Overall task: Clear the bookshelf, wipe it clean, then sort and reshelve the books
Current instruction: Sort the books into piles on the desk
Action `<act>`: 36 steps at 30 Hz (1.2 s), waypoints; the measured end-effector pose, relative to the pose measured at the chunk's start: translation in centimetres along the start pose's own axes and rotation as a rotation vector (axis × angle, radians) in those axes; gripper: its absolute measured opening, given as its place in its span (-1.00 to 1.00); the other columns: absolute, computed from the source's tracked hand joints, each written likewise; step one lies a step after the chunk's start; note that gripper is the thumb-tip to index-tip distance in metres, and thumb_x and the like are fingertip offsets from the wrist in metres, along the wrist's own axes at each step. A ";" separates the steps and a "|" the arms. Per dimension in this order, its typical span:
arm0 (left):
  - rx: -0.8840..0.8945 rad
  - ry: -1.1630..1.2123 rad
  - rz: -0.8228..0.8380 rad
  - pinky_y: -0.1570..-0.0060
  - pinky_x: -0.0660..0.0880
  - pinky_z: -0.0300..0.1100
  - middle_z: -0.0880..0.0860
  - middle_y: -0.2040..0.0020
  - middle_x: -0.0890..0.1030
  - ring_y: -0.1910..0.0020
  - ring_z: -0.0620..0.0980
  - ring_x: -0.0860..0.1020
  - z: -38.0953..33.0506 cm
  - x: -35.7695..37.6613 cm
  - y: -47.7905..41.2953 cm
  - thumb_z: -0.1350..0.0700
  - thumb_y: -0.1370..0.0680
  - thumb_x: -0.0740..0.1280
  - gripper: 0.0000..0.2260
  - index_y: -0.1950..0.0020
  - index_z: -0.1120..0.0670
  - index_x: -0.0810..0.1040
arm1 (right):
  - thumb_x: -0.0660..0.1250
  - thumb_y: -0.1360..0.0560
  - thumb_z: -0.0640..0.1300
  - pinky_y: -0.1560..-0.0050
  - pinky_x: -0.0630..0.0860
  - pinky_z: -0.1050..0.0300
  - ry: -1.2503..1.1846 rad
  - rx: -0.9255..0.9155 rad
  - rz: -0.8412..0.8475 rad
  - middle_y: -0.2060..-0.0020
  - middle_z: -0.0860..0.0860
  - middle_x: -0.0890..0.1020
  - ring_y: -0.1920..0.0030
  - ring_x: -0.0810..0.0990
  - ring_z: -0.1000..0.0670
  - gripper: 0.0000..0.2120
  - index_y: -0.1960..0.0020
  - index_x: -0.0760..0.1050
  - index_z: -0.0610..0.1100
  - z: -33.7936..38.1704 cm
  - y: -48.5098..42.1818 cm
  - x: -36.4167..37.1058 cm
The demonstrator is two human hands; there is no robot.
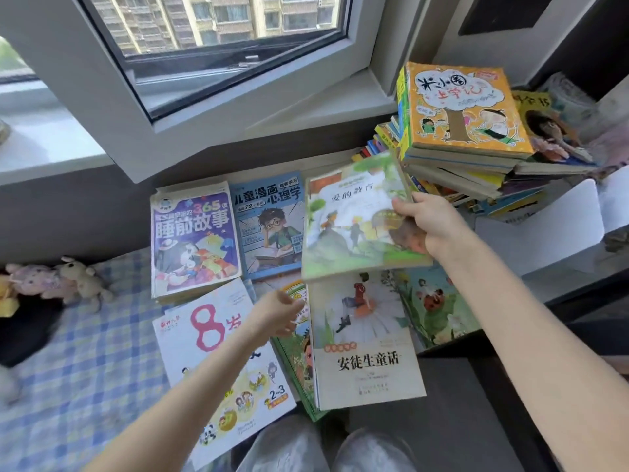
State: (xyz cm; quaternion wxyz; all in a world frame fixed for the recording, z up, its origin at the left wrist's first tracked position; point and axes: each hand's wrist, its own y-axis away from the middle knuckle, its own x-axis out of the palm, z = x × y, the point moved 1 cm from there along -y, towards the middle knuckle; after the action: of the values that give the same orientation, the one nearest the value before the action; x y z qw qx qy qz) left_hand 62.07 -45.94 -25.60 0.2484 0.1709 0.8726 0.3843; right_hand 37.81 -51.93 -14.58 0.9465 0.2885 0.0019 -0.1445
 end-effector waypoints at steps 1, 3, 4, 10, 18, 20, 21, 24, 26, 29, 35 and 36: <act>-0.004 -0.031 0.012 0.08 0.63 -0.08 0.11 0.17 0.59 0.22 0.03 0.59 0.5 1.1 0.1 0.03 -0.58 0.31 -0.78 0.06 0.20 0.52 | 0.30 -0.57 -0.26 0.26 0.58 0.13 -0.039 0.061 0.002 0.23 -0.07 0.63 0.28 0.59 -0.01 -0.94 0.07 0.52 -0.22 0.4 -0.4 -0.2; -0.011 -0.021 0.011 0.09 0.63 -0.02 0.13 0.19 0.63 0.24 0.07 0.62 1.1 3.0 0.2 -0.02 -0.53 0.38 -0.74 0.15 0.18 0.53 | 0.30 -0.55 -0.29 0.34 0.60 0.20 -0.101 0.165 0.004 0.42 -0.02 0.63 0.43 0.61 0.06 -0.89 0.16 0.47 -0.21 0.7 -1.4 -0.5; -0.012 -0.007 -0.006 0.11 0.63 0.01 0.14 0.19 0.65 0.23 0.09 0.65 1.2 3.7 0.2 -0.04 -0.50 0.41 -0.71 0.14 0.20 0.54 | 0.30 -0.55 -0.30 0.43 0.57 0.26 -0.097 0.191 0.001 0.49 0.01 0.62 0.50 0.60 0.11 -0.91 0.14 0.47 -0.23 0.7 -1.9 -0.6; 0.052 -0.089 -0.071 0.15 0.63 0.06 0.16 0.17 0.66 0.22 0.11 0.68 1.1 4.2 0.4 -0.01 -0.48 0.45 -0.72 0.18 0.15 0.45 | 0.31 -0.55 -0.23 0.57 0.51 0.25 -0.083 0.407 0.071 0.51 -0.01 0.61 0.55 0.58 0.08 -0.90 0.14 0.48 -0.22 -1.6 -2.5 -1.6; 0.124 -0.089 -0.088 0.22 0.64 0.01 0.18 0.22 0.67 0.29 0.07 0.68 1.4 3.5 -0.3 0.17 -0.53 0.39 -0.84 0.17 0.26 0.55 | 0.27 -0.57 -0.13 0.61 0.50 0.20 -0.318 0.623 0.119 0.47 -0.07 0.59 0.56 0.56 0.04 -0.82 0.11 0.49 -0.24 -5.8 -0.2 -5.0; 0.119 -0.051 -0.110 0.22 0.64 -0.02 0.14 0.26 0.67 0.32 0.03 0.68 1.7 3.2 -0.6 0.21 -0.52 0.39 -0.86 0.18 0.27 0.60 | 0.31 -0.52 -0.17 0.61 0.50 0.20 -0.369 0.603 0.114 0.46 -0.08 0.61 0.55 0.58 0.03 -0.87 0.09 0.49 -0.24 -6.8 0.7 -5.8; 0.114 -0.027 -0.112 0.24 0.64 -0.07 0.12 0.28 0.67 0.34 0.01 0.68 1.9 3.1 -0.8 0.22 -0.52 0.39 -0.88 0.18 0.26 0.61 | 0.38 -0.45 -0.21 0.58 0.53 0.18 -0.384 0.560 0.113 0.43 -0.10 0.63 0.52 0.61 0.02 -0.88 0.07 0.49 -0.24 -7.4 1.2 -6.0; 0.086 0.035 -0.143 0.30 0.59 -0.14 0.07 0.33 0.63 0.38 0.00 0.62 2.0 2.3 -1.0 0.21 -0.49 0.39 -0.88 0.24 0.19 0.58 | 0.45 -0.30 -0.31 0.33 0.65 -0.01 -0.423 0.474 0.155 0.21 -0.19 0.68 0.33 0.69 -0.09 -0.62 -0.11 0.51 -0.29 -10.7 2.5 -6.1; 0.057 0.151 -0.194 0.28 0.45 -0.14 0.09 0.33 0.55 0.38 0.04 0.50 2.0 1.6 -1.3 0.11 -0.44 0.36 -0.85 0.28 0.13 0.49 | 0.30 -0.49 -0.34 0.22 0.65 0.01 -0.266 0.437 0.145 0.12 -0.19 0.68 0.25 0.69 -0.09 -0.73 -0.18 0.50 -0.31 -13.5 3.5 -5.5; 0.031 0.428 -0.194 0.25 0.45 -0.11 0.18 0.13 0.54 0.27 0.07 0.50 1.6 0.8 -1.6 0.04 -0.53 0.27 -0.83 0.06 0.15 0.46 | 0.27 -0.57 -0.31 0.04 0.59 0.04 0.109 0.299 0.034 -0.03 -0.15 0.66 0.05 0.65 -0.08 -0.77 -0.22 0.52 -0.26 -17.4 4.4 -4.1; 0.151 0.252 -0.136 0.11 0.41 -0.16 0.09 -0.11 0.52 -0.01 0.02 0.49 1.0 1.9 -1.4 -0.06 -0.59 0.27 -0.63 -0.27 0.12 0.32 | 0.23 -0.58 0.04 0.28 0.42 0.14 0.849 0.042 -0.048 0.15 0.06 0.58 0.16 0.54 0.02 -0.82 0.00 0.47 -0.07 -18.4 5.1 -0.1; 0.160 0.240 -0.139 0.08 0.42 -0.16 0.09 -0.13 0.54 -0.02 0.02 0.52 1.3 1.9 -1.6 -0.02 -0.58 0.31 -0.62 -0.30 0.12 0.33 | 0.20 -0.58 0.11 0.37 0.33 0.15 1.014 -0.005 -0.042 0.25 0.06 0.53 0.26 0.49 0.02 -0.75 0.09 0.43 -0.07 -18.0 5.1 0.4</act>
State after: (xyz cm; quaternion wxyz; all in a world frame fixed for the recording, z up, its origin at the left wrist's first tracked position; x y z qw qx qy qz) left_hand 61.08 -45.31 -28.10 0.1539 0.0820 0.9336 0.3131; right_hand 41.01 -38.09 -26.84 0.8240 0.3202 0.4674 -0.0054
